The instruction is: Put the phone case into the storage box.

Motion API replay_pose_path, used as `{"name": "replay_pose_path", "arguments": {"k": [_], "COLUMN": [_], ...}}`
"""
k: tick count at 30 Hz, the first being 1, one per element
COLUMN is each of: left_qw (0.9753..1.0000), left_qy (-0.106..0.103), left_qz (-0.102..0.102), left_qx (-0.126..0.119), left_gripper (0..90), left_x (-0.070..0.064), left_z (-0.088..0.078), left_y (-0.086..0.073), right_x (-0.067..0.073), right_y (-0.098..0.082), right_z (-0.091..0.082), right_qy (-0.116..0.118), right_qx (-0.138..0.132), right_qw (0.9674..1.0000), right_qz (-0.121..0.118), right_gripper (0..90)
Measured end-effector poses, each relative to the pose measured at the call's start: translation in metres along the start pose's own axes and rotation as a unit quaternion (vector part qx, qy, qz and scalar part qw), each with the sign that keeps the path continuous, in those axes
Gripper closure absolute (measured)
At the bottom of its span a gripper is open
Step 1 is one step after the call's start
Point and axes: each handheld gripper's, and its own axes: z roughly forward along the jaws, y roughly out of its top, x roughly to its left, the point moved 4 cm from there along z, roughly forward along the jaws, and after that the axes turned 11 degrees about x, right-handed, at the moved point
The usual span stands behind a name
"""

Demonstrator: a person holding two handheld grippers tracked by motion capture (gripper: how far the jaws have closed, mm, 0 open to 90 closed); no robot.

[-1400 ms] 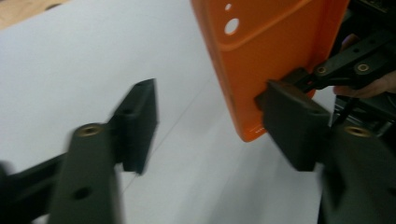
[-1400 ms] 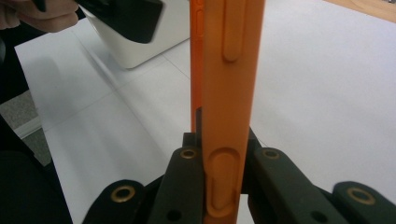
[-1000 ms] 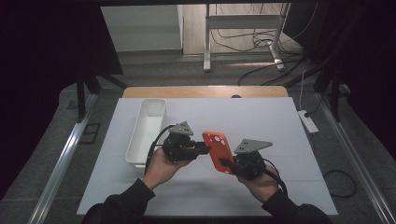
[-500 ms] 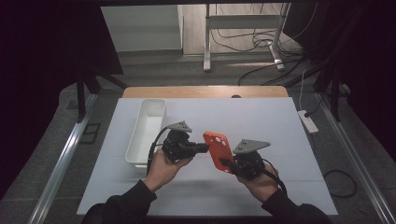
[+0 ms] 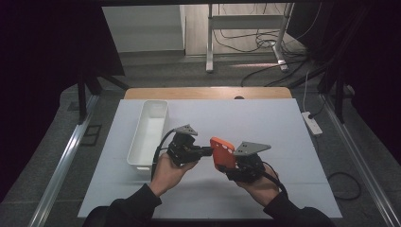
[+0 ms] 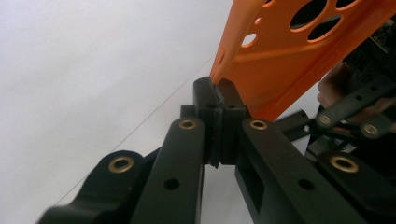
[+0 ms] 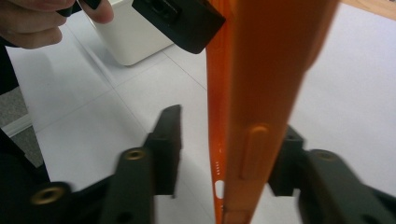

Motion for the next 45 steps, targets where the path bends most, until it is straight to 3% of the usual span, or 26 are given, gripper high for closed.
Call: {"name": "replay_pose_path", "arguments": {"k": [7, 11, 20, 27, 37, 45], "left_qw": [0.9999, 0.9997, 0.9992, 0.9988, 0.9979, 0.9972], "left_qy": [0.016, 0.023, 0.037, 0.046, 0.061, 0.069], "left_qz": [-0.003, -0.006, -0.016, -0.017, -0.025, -0.031], "left_qx": [-0.004, -0.007, -0.008, -0.005, -0.002, -0.003], "left_gripper": [89.5, 89.5, 89.5, 89.5, 89.5, 89.5], "left_x": [0.006, 0.010, 0.022, 0.029, 0.042, 0.053], "left_z": [-0.004, -0.008, -0.016, -0.022, -0.029, -0.039], "left_y": [0.000, 0.000, -0.001, -0.002, -0.005, -0.004], "right_x": [-0.001, -0.004, -0.017, -0.027, -0.036, -0.044], "right_y": [-0.001, -0.004, -0.013, -0.021, -0.033, -0.045], "right_z": [0.000, -0.002, -0.009, -0.017, -0.027, -0.038], "right_qy": [0.002, 0.002, 0.009, 0.001, -0.010, -0.020], "right_qx": [0.004, 0.010, 0.020, 0.027, 0.040, 0.038], "right_qw": [1.0000, 0.9999, 0.9994, 0.9987, 0.9980, 0.9967], "right_qz": [0.001, 0.002, 0.025, 0.042, 0.048, 0.069], "right_gripper": [30.2, 25.3, 21.4, 18.3, 17.0, 14.5]}}
